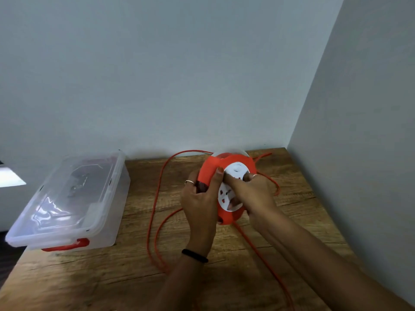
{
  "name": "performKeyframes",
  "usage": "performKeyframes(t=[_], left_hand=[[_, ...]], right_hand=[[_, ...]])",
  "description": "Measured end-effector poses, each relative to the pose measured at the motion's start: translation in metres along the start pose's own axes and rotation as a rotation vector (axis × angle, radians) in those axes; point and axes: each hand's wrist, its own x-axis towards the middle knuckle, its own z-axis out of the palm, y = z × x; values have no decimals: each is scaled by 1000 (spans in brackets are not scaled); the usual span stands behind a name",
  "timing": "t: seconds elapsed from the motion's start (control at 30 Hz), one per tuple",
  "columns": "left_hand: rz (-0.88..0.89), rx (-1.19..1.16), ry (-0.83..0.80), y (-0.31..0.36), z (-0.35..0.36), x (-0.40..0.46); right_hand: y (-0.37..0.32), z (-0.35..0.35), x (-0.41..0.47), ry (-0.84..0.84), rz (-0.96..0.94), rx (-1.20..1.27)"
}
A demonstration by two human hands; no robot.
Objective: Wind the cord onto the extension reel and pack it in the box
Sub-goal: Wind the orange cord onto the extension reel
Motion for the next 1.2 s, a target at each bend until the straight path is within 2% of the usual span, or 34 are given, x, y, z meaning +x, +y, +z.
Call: performKeyframes(t=[0.07,0.17,0.23,0.3,0.33,0.37,0.4,0.47,0.57,0.8,0.9,1.07,1.2], left_hand=[[-26,-9,-11,-1,0,-3],[-156,-101,33,1,-3,0],[-233,-166,43,3,-5,3],[-252,-181,34,6,-6,7],[-257,-187,25,8,-6,8],[-265,-201,20,9,-6,8],[-274,-215,16,11,-6,8],[-283,-219,13,15,-7,8],[-290,-212,3,19,-6,7],[-313,-251,6,24,-1,4],[-275,-237,-2,28,0,6],[-216,-259,-24,34,2,6],[-211,-278,-45,35,4,5]], right_hand=[[-2,-4,-2,-31,123,115],[-16,-22,-9,-173,101,-13],[-22,-36,-13,-151,-158,-343],[-18,-50,-12,70,-563,-792],[-17,-56,-13,169,-752,-947],[-18,-61,-13,200,-901,-1057],[-17,-65,-11,165,-1004,-1136],[-17,-69,-8,1,-1085,-1260],[-15,-64,-6,-102,-1095,-1398],[-19,-42,-9,80,-1137,-1473],[-24,-35,-16,73,-1096,-1498],[-24,-33,-18,77,-984,-1426],[-30,-36,-6,-30,-953,-1214]])
